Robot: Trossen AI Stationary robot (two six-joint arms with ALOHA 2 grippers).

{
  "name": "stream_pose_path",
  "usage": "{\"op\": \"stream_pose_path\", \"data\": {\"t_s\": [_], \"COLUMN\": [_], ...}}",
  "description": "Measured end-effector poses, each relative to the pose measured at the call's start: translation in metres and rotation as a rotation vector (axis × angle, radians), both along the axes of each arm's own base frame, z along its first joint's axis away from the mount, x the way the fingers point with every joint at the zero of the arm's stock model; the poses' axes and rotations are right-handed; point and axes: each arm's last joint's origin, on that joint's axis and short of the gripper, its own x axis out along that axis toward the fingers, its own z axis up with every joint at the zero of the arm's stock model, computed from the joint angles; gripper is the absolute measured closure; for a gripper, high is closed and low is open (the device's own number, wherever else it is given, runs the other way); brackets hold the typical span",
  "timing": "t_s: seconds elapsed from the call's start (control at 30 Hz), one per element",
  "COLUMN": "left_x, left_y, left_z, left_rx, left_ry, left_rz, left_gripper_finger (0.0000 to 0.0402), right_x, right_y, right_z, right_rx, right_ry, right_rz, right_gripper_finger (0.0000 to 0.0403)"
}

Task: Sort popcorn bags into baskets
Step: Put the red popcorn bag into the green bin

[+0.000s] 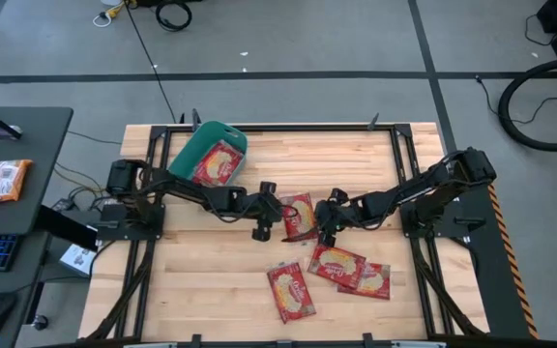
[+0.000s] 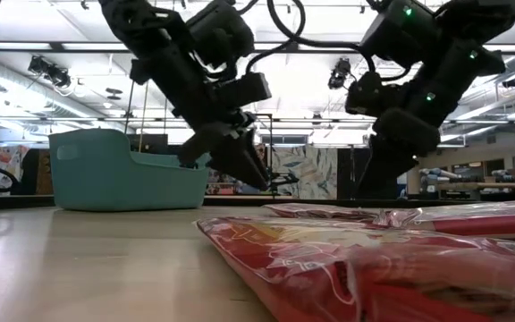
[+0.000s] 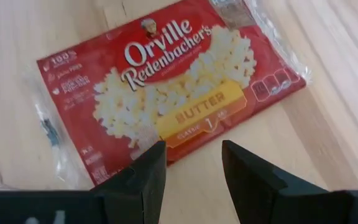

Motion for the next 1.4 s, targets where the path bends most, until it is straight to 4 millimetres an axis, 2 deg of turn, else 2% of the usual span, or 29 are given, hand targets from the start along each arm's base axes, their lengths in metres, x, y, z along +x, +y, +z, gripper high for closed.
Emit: {"op": "stream_pose_path", "data": {"t_s": [0.27, 0.5, 0.63, 0.73, 0.93, 1.17, 1.3, 1.4], "left_x": [0.016, 0.015, 0.016, 0.017, 0.017, 0.016, 0.024, 0.031], "left_y": [0.015, 0.028, 0.028, 0.028, 0.028, 0.021, 0.015, 0.010], "left_z": [-0.010, -0.039, -0.047, -0.047, -0.047, -0.038, -0.025, -0.029], "left_rx": [0.009, -0.078, -0.116, -0.136, -0.150, -0.111, -0.137, -0.202], "left_ry": [-0.118, -0.042, -0.040, -0.048, -0.059, -0.075, -0.203, -0.278], "left_rz": [-0.028, 0.086, 0.134, 0.152, 0.171, 0.149, 0.110, 0.039], "left_gripper_finger": [0.0267, 0.0267, 0.0267, 0.0267, 0.0267, 0.0267, 0.0267, 0.0267], "right_x": [0.009, 0.011, 0.012, 0.015, 0.003, -0.003, -0.003, -0.003], "right_y": [0.003, 0.013, 0.025, 0.035, 0.049, 0.052, 0.051, 0.051], "right_z": [0.018, 0.027, 0.030, 0.032, 0.027, 0.022, 0.019, 0.017], "right_rx": [-0.015, -0.063, -0.091, -0.142, -0.328, -0.322, -0.315, -0.317], "right_ry": [0.051, 0.100, 0.077, 0.071, 0.187, 0.251, 0.263, 0.274], "right_rz": [0.016, 0.115, 0.199, 0.259, 0.369, 0.382, 0.377, 0.382], "right_gripper_finger": [0.0241, 0.0241, 0.0238, 0.0238, 0.0238, 0.0238, 0.0238, 0.0238]}}
